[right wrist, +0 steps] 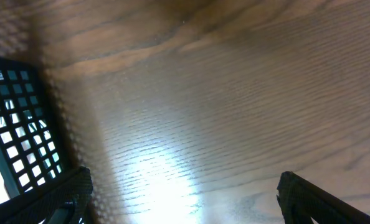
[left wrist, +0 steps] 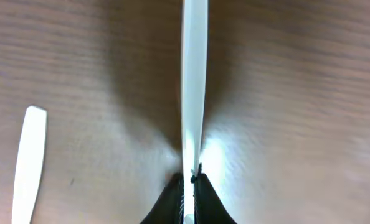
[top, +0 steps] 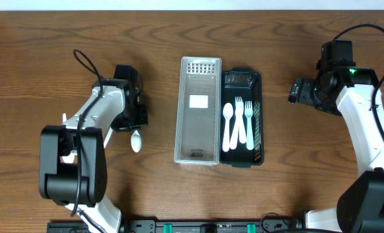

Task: Pack container
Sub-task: 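Place the spoon into the white basket and release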

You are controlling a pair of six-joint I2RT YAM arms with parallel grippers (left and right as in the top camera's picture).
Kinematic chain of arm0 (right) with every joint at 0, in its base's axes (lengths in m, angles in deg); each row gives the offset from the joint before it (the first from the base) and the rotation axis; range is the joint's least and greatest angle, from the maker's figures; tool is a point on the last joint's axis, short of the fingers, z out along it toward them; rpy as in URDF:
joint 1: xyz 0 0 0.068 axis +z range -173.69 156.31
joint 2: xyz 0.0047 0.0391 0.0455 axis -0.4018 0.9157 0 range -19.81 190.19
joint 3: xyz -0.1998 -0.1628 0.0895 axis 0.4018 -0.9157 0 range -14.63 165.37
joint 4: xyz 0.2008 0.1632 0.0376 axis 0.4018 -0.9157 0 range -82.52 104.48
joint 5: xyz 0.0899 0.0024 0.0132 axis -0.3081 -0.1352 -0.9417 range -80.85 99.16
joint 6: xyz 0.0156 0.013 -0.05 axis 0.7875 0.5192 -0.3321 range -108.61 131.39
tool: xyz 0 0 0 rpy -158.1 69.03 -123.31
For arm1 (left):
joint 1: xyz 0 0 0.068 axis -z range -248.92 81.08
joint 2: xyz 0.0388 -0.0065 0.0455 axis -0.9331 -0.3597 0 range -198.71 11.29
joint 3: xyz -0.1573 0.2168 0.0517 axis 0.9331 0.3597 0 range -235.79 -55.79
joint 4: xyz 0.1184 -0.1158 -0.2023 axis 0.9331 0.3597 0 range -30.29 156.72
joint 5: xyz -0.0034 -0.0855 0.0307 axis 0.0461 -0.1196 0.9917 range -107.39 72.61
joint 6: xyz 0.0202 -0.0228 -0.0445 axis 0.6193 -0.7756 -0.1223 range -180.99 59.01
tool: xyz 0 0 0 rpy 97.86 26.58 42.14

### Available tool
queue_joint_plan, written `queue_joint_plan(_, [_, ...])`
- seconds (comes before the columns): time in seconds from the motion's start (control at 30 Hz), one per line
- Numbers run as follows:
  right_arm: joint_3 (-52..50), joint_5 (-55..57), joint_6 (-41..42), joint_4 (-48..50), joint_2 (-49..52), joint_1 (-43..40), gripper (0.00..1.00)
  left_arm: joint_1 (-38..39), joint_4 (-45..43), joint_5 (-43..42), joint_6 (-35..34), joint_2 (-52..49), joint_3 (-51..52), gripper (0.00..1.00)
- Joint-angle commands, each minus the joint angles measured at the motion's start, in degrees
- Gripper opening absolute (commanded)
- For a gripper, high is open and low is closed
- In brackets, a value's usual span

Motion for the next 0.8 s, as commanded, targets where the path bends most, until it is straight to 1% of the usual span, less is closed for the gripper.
queue_joint_plan(0.0, [-0.1,-0.2,-0.8,-0.1,0.1,-0.1,0.98,4.0,2.9,-0.2,0.1,7.9,-7.5,0.06])
queue_joint_plan(0.17, [-0.1,-0.2,-0.8,0.0,0.1,-0.1,0.98,12.5,3.1,-0.2,0.1,15.4,-12.6,0.06])
queue_joint_plan(0.23, [-0.1,-0.2,-0.8,0.1,0.1,-0.1,0.98,15.9,2.2,-0.2,-0.3,16.6,-12.6,0.06])
queue_joint_plan(0.3, [-0.1,-0.2,-0.8,0.2,0.1,-0.1,0.98,18.7,2.1,-0.2,-2.3,16.4,-12.5,0.06])
queue_joint_plan(0.37, [-0.1,-0.2,-0.8,0.2,0.1,-0.1,0.98,21.2,1.7,-0.2,-3.7,15.4,-12.2,0.06])
queue_joint_plan(0.5, [-0.1,-0.2,-0.8,0.2,0.1,-0.1,0.97,25.2,0.0,-0.2,-3.9,11.5,-11.9,0.06])
queue_joint_plan(0.77, [-0.1,-0.2,-0.8,0.0,0.1,-0.1,0.98,29.5,-1.8,-0.2,-4.2,2.8,-11.9,0.06])
